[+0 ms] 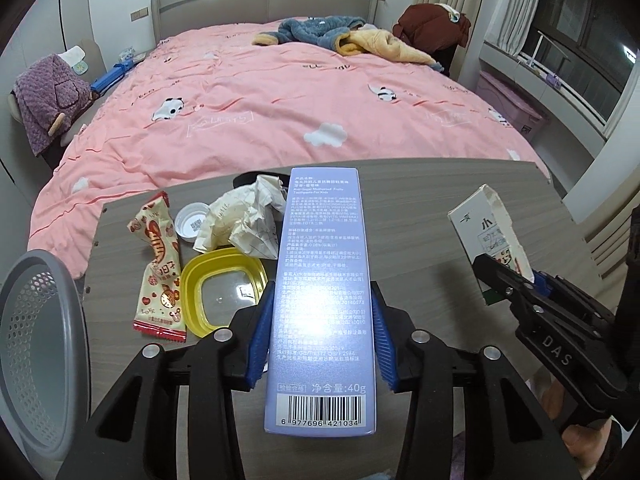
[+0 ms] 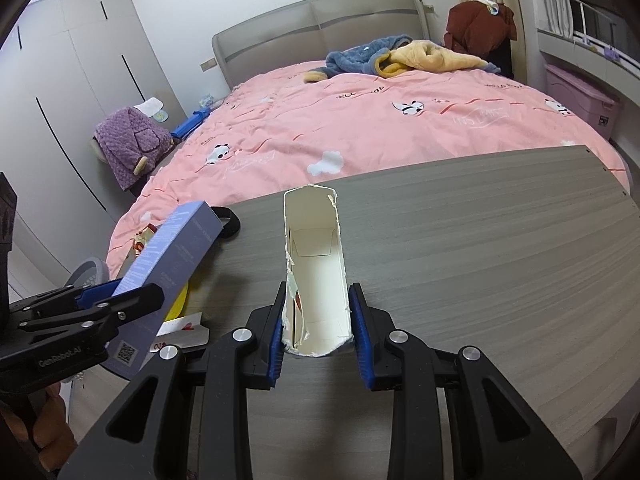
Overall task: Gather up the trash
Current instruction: 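Carry the box and carton over the basket and open both tools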
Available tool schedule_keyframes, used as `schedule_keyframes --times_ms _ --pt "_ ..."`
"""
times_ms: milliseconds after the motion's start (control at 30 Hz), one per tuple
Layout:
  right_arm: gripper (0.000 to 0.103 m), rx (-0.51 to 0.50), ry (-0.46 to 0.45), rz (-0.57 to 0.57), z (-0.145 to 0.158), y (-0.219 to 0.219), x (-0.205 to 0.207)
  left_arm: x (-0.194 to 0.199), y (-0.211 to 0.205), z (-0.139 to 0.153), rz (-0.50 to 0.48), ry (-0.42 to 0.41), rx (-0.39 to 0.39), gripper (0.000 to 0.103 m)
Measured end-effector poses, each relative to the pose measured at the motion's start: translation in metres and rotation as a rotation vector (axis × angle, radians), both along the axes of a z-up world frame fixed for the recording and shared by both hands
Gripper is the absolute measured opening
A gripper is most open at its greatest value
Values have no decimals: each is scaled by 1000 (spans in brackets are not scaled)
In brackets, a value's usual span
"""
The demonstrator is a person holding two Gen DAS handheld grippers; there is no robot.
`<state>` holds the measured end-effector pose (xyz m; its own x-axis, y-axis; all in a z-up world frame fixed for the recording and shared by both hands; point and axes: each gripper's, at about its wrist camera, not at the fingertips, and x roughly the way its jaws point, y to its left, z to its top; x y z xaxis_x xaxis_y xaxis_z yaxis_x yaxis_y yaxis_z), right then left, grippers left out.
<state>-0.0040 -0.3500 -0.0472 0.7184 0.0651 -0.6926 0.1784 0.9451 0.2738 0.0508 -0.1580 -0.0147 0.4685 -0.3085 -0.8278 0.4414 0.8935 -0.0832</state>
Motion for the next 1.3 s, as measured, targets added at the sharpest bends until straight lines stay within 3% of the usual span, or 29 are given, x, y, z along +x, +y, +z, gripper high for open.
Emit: schedule_keyframes --times_ms 400,800,1300 --pt "29 -33 -35 63 23 39 -3 -14 60 36 97 -109 -48 43" --pt "29 -77 -58 249 35 133 15 -21 154 30 276 -151 -30 43" --pt "29 -106 -3 510 24 266 50 -19 269 0 508 -141 3 43"
